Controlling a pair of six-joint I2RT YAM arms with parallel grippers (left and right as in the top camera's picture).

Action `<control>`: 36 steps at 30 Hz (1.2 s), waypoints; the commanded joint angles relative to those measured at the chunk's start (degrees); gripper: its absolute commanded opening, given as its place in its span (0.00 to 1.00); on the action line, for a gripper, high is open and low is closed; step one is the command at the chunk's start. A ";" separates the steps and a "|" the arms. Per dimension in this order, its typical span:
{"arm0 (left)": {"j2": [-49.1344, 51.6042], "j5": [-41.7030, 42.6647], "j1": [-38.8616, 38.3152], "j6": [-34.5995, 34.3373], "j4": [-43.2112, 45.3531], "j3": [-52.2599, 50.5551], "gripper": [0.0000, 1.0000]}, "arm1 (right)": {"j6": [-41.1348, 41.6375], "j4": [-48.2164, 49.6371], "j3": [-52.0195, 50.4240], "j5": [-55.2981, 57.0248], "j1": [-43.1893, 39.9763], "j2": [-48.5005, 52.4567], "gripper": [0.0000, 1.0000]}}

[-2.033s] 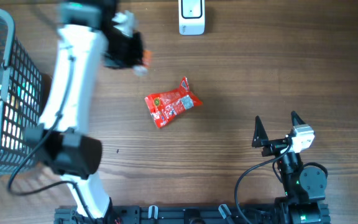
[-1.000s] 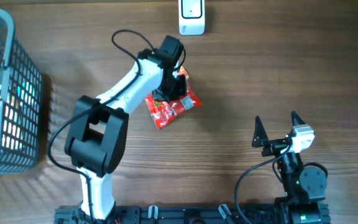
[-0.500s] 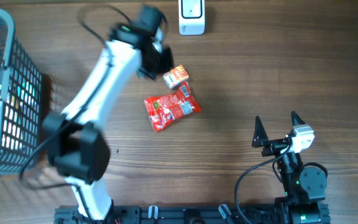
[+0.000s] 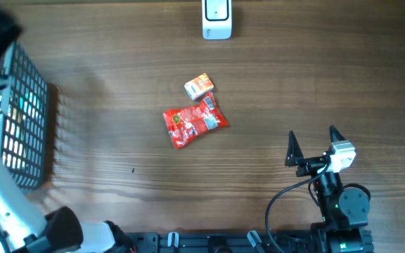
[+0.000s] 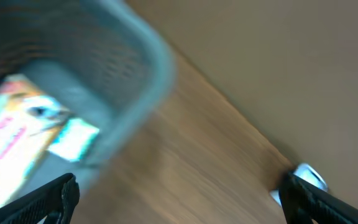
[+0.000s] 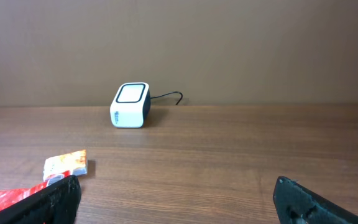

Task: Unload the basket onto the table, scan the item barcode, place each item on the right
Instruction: 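Reach into the basket and grasp the teal-and-white pack with the left gripper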

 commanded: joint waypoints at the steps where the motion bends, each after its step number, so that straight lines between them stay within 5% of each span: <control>1: 3.65 -0.52 8.96 0.66 -1.18 -0.90 1.00 | -0.79 0.09 -0.07 0.37 0.22 -0.20 1.00; 19: 32.72 7.32 13.75 1.36 -3.06 -1.25 1.00 | -0.79 0.09 -0.07 0.37 0.22 -0.20 1.00; 36: 39.71 8.76 13.38 4.37 2.03 -5.25 0.84 | -0.81 0.09 -0.07 0.37 0.22 -0.20 1.00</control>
